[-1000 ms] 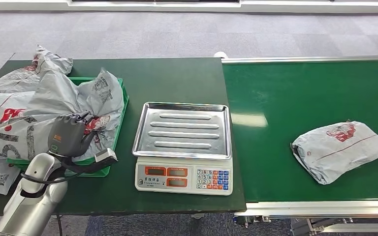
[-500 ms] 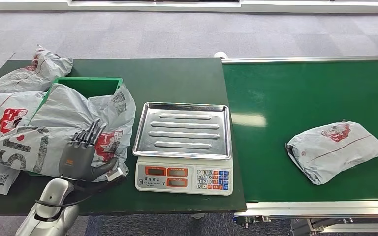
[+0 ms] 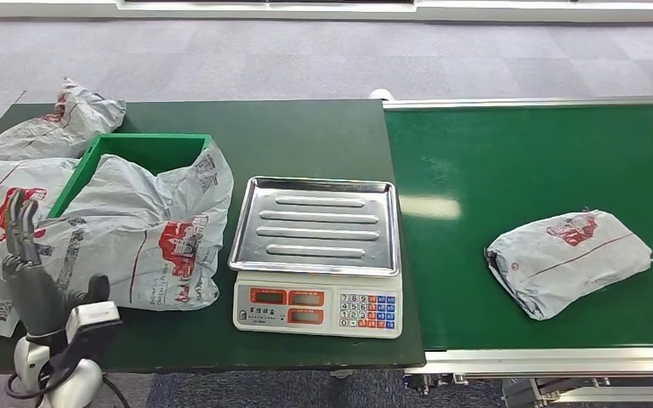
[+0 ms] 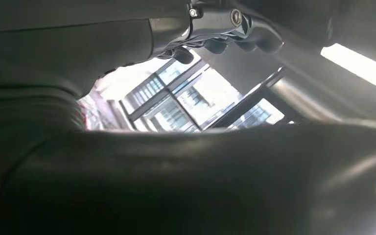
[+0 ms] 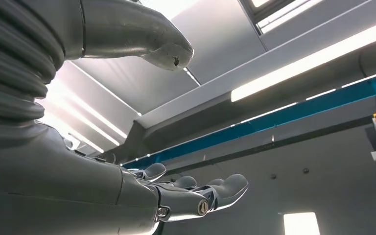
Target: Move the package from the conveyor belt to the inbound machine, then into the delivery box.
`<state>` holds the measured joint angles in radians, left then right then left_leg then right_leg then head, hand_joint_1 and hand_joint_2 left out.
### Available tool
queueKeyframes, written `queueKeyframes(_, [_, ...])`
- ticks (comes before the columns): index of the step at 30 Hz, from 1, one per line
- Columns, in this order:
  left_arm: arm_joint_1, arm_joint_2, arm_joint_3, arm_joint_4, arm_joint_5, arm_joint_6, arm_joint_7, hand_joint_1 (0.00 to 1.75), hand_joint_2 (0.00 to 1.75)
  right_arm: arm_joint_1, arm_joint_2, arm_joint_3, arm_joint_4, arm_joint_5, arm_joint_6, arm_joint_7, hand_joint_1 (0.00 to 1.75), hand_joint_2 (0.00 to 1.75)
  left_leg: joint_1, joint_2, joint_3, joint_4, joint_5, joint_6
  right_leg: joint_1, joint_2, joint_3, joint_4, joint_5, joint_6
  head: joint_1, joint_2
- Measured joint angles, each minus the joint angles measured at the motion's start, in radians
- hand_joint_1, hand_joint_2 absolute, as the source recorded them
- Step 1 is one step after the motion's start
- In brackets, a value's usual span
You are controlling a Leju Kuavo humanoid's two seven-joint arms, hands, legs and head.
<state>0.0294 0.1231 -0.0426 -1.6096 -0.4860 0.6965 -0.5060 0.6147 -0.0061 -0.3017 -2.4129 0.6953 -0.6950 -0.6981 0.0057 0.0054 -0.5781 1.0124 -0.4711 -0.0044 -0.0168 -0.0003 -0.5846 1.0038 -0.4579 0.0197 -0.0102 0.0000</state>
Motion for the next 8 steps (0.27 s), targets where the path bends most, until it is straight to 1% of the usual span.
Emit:
queueKeyframes(2, [0.046,-0.037,0.037,-0.071,0.058,0.002,-0.089,0.0,0.0,-0.005,0.014,0.007,0.002,0.012,0.0,0.0,0.0,1.75,0.0,0.0,0.0,0.0,-0.001,0.0,0.0,0.0,0.0,0.0,0.0,0.0,0.0,0.0])
queueKeyframes(4, [0.09,-0.07,0.07,-0.141,0.107,0.002,-0.159,0.0,0.0,-0.008,0.028,0.015,0.005,0.015,0.0,0.0,0.0,1.75,0.0,0.0,0.001,0.0,-0.002,0.0,0.0,0.0,0.0,0.0,-0.001,0.0,0.0,0.0])
queueKeyframes(6, [0.124,-0.097,0.094,-0.201,0.132,0.002,-0.188,0.0,0.0,-0.008,0.037,0.021,0.01,0.014,0.0,0.011,0.0,1.75,0.0,0.0,0.001,0.0,-0.002,0.001,0.0,-0.001,0.001,0.0,-0.001,0.001,0.0,0.0])
queueKeyframes(8, [0.146,-0.113,0.105,-0.243,0.144,0.002,-0.192,0.0,0.0,-0.006,0.039,0.028,0.013,0.014,0.0,0.038,0.0,1.75,0.0,-0.001,0.001,0.0,-0.002,0.001,0.0,-0.001,0.001,0.0,-0.002,0.0,0.0,0.0])
